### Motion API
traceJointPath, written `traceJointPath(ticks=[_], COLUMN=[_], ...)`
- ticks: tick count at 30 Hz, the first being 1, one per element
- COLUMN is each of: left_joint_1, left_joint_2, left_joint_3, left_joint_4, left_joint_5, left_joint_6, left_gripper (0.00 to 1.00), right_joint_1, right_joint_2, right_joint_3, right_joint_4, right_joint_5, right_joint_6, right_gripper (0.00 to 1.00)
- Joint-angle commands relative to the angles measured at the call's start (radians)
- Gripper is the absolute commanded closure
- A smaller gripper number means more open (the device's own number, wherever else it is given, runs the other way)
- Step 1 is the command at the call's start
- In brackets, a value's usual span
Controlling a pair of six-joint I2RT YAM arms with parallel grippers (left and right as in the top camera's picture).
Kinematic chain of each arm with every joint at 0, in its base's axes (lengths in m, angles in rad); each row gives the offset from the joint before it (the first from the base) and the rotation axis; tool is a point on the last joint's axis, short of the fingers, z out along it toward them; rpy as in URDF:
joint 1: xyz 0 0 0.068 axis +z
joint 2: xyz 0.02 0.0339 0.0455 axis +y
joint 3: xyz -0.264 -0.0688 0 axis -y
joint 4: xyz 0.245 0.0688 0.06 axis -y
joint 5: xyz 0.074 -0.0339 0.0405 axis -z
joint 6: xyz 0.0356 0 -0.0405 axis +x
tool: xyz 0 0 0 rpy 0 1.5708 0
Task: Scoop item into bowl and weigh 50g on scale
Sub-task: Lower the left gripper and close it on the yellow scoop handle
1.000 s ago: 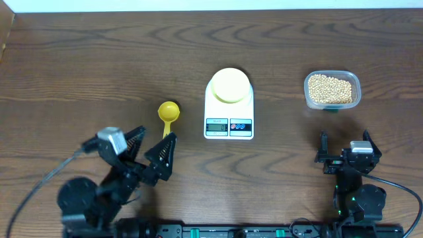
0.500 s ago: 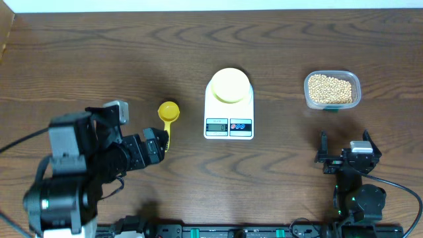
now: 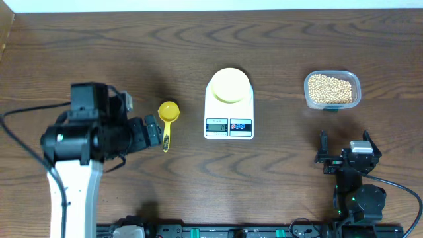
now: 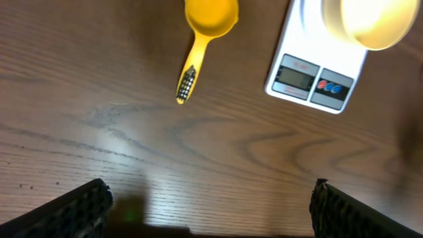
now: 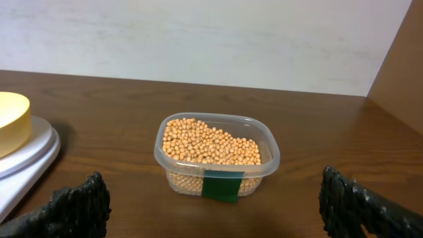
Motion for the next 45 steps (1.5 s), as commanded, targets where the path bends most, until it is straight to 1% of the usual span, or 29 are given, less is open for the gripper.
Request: traceJointPath(ticks=[1,5,10,15,17,19,25,29,33,35,40,45], left_joint_1=[-0.002,-0.002,-0.002,-0.002,-0.002,-0.002,-0.019,-0.043,-0.047,-0.047,-0.047,-0.047], left_joint_2=[0.062,0.14,0.235,0.342,0.381,0.417,0.517,0.579,0.623,0.639,0.679,0.717], left_joint_3=[0.016,0.016,0.015,0.014,0.014,0.014,0.0,-0.004,-0.004,-0.004,-0.005,-0.005], left_joint_4=[0.002,0.008,0.018,0.068,0.09,0.111,0.146,0.171,0.222,0.245,0.272,0.285], left_joint_5=[-0.014,0.025,0.023,0.012,0.013,0.013,0.013,0.013,0.013,0.013,0.013,0.021], left_joint_6=[0.013,0.013,0.014,0.03,0.029,0.029,0.033,0.097,0.108,0.119,0.146,0.203], left_gripper=[0.02,0.02,0.02,0.02,0.01,0.03,0.04,0.04,0.06,0.1,0.1,0.11], right_joint_1=[-0.006,-0.006,-0.006,-0.006,-0.006,-0.006,-0.006,-0.006,-0.006,-0.006,-0.006,-0.006], right_joint_2=[-0.006,-0.006,-0.006,-0.006,-0.006,-0.006,-0.006,-0.006,-0.006,-0.006,-0.006,-0.006], right_joint_3=[-0.004,-0.004,-0.004,-0.004,-0.004,-0.004,-0.004,-0.004,-0.004,-0.004,-0.004,-0.004], right_joint_4=[-0.001,-0.001,-0.001,-0.001,-0.001,-0.001,-0.001,-0.001,-0.001,-0.001,-0.001,-0.001], right_joint_5=[-0.002,-0.002,-0.002,-0.002,-0.002,-0.002,-0.002,-0.001,-0.002,-0.002,-0.002,-0.002], right_joint_6=[0.005,0.005,0.005,0.005,0.005,0.005,0.005,0.005,0.005,0.005,0.005,0.005], right_gripper=[0.01,0.01,0.01,0.01,0.01,0.01,0.01,0.01,0.01,0.01,0.01,0.01])
